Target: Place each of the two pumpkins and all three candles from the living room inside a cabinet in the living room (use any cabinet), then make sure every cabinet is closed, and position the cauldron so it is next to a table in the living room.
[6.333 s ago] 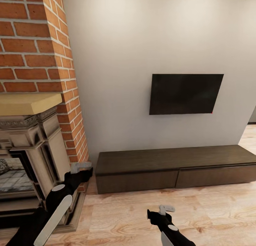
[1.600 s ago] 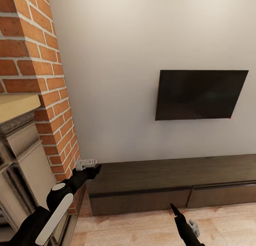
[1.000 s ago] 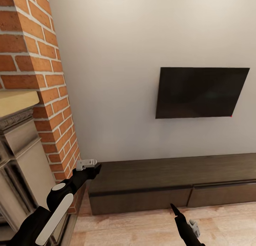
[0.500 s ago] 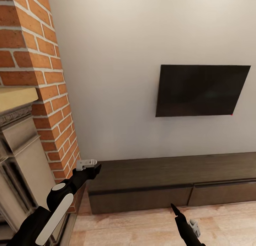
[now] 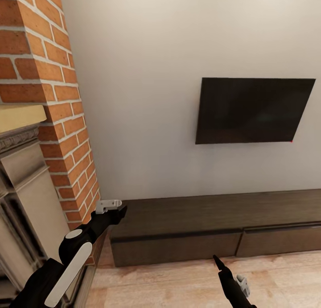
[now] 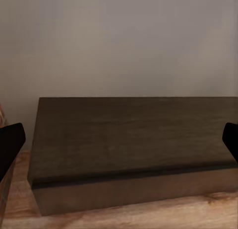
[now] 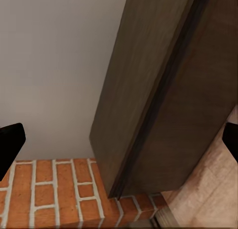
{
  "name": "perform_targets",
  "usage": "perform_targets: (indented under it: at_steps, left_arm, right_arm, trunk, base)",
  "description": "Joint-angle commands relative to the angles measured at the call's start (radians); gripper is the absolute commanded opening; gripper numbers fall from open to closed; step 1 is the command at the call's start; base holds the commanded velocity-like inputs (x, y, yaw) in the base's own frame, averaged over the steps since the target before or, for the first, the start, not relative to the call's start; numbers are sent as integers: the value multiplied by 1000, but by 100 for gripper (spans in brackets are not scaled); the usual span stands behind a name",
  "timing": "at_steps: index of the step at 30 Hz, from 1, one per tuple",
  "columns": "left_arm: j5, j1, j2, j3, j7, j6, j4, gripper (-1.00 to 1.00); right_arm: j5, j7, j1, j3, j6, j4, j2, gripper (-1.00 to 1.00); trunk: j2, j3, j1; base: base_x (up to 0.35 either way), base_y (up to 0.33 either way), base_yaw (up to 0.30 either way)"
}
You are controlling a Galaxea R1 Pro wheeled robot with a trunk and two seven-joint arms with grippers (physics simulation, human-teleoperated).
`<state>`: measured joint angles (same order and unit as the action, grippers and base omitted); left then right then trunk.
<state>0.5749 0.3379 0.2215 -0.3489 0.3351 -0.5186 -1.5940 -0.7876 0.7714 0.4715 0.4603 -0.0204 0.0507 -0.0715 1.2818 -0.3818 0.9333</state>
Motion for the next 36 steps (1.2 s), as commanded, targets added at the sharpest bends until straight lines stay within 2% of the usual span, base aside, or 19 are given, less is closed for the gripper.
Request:
perform_targets:
  at_steps: [1, 5, 10, 17, 25, 29, 30, 34, 36]
  left_arm:
    - [11, 1, 1, -2, 10, -1, -1, 100]
    - [11, 1, 1, -2, 9, -1, -1, 100]
    - [11, 1, 1, -2, 7, -1, -1, 100]
    - [11, 1, 0, -3, 6, -1, -1, 100]
    - [11, 1, 1, -3, 5, -1, -1, 100]
    - [11, 1, 1, -2, 4, -1, -1, 100]
    - [11, 1, 1, -2, 4, -1, -2, 100]
    - [11, 1, 1, -2, 4, -1, -2, 100]
    - [11, 1, 1, -2, 4, -1, -1, 100]
  right_arm:
    - [-6, 1, 1, -6, -2, -2, 0, 100]
    - [-6, -8, 1, -6, -4, -1, 2, 100]
    - [-11, -24, 3, -4, -47, 35, 3, 100]
    - [-13, -110, 13, -3, -57, 62, 1, 100]
    - [-13, -116, 13, -1, -39, 63, -4, 100]
    - [-14, -63, 13, 3, -14, 63, -6, 100]
    - [-14, -20, 13, 3, -9, 61, -7, 100]
    - [-15, 79, 12, 3, -1, 57, -10, 100]
    - [-15, 99, 12, 3, 1, 57, -11, 100]
  trunk:
    - [8, -4, 4]
    - [36, -17, 19]
    - [71, -33, 38]
    - [120, -55, 65]
    - [176, -80, 96]
    - [204, -92, 111]
    - [211, -95, 115]
    - [239, -108, 130]
    - [253, -114, 138]
  base:
    - [0, 0, 0]
    - [0, 0, 0]
    - [0, 0, 0]
    - [0, 0, 0]
    - [0, 0, 0]
    - [0, 0, 0]
    - [0, 0, 0]
    - [0, 0, 0]
    - [0, 0, 0]
